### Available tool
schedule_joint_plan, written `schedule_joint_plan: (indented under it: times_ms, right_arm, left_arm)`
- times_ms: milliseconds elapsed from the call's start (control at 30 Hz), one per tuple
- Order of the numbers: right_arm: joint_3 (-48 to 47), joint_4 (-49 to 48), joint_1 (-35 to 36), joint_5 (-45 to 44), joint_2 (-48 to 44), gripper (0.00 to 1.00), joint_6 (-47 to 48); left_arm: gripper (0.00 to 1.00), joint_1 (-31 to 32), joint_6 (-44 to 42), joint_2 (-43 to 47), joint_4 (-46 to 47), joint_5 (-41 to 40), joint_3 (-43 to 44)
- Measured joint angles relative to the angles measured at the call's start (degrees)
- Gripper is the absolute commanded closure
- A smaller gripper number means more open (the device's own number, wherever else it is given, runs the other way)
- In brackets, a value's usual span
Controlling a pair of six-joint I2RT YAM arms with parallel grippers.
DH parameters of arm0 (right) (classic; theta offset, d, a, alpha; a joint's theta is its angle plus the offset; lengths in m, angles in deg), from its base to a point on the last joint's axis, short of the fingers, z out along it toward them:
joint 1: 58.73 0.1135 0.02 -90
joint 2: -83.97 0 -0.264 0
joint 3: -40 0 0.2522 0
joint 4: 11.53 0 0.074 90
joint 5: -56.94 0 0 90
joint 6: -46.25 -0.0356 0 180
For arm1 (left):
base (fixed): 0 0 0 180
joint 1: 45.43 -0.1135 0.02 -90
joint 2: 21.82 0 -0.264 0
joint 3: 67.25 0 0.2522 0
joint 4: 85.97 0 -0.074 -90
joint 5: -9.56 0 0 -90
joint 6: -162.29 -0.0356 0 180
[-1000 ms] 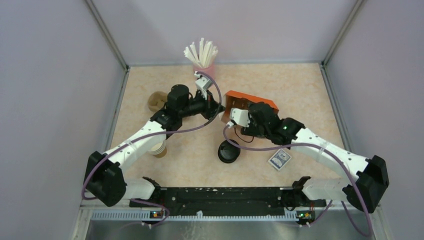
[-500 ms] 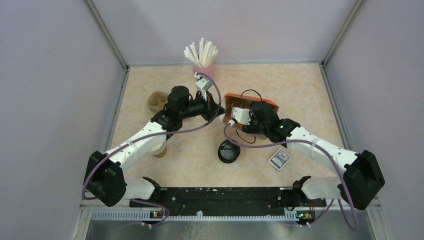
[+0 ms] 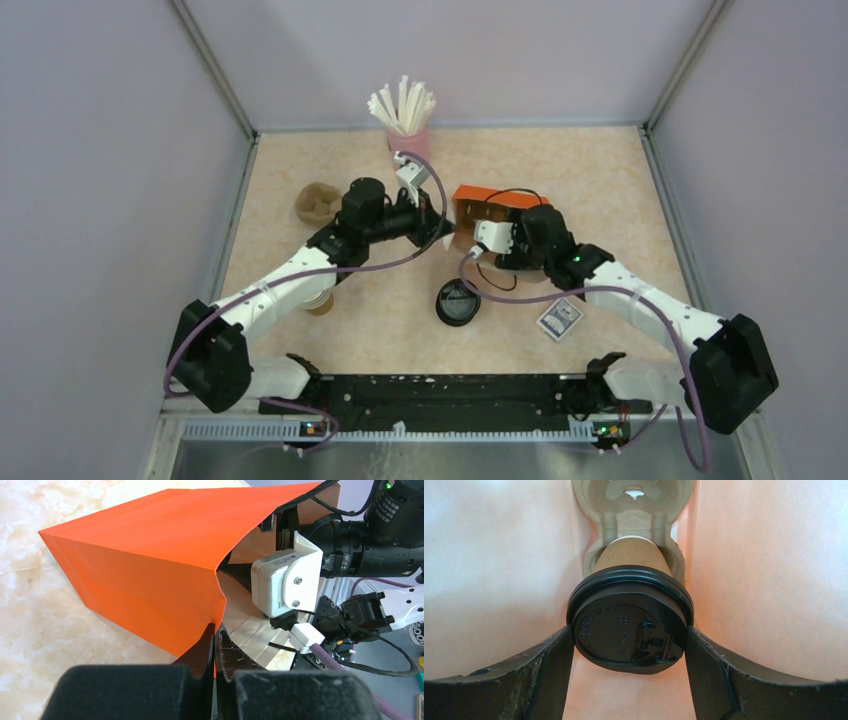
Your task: Pack the takeout coffee
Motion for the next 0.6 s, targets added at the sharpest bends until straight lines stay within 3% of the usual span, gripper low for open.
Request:
schedule_joint_plan:
  times_ms: [600]
  right_arm:
    - [0.13, -4.63, -0.81, -0.52, 2.38, 0.32, 3.85]
  left_arm:
    - [1.00, 0.37, 0.02, -0.13, 0.04, -0.92, 0.00]
